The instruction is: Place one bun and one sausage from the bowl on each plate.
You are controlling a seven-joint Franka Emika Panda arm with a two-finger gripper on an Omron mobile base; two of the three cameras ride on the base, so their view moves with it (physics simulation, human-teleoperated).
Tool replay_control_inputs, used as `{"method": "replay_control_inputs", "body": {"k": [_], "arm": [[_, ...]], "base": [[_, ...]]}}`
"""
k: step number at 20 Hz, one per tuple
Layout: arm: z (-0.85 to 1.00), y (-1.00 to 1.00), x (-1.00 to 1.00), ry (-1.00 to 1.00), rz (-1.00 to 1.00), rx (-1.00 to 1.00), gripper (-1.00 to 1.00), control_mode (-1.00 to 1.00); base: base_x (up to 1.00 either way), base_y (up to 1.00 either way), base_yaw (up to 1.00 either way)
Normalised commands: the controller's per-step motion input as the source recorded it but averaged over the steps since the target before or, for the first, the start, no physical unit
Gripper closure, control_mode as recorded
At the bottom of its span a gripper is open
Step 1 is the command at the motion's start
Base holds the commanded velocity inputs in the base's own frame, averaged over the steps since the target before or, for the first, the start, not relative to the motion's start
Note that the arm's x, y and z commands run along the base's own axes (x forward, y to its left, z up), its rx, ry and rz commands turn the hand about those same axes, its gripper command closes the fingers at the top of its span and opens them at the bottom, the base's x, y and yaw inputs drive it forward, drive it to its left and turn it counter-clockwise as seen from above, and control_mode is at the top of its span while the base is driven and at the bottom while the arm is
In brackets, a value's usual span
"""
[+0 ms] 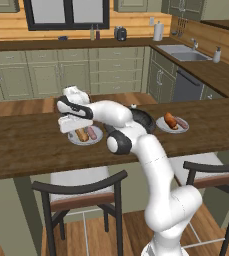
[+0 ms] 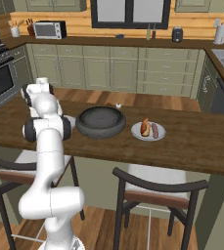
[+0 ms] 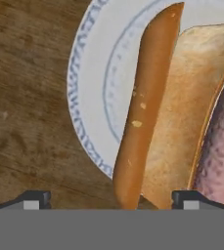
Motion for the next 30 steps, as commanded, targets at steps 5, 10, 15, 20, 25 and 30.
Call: {"method": "replay_control_inputs", "body": {"k": [5, 10, 15, 20, 25, 30], "arm": [[0.89, 0.0, -0.02, -0.09, 0.0, 0.0, -1.0, -1.0], [0.27, -0.71, -0.81, -0.15, 0.0, 0.0, -1.0, -1.0], [0.04, -1.0, -0.89, -0.24, 0.0, 0.04, -1.0, -1.0], [-0.34, -0.95, -0.96, -0.61, 0.06, 0.2, -1.0, -1.0], [-0.75, -0.96, -0.91, -0.67, 0.15, 0.4, -1.0, -1.0], [-0.08, -0.96, -0.99, -0.51, 0.08, 0.34, -1.0, -1.0]], "base": [[0.0, 0.0, 0.0], [0.0, 0.0, 0.0], [0.0, 0.0, 0.0], [0.0, 0.0, 0.0], [0.0, 0.0, 0.0], [0.0, 0.0, 0.0]]}}
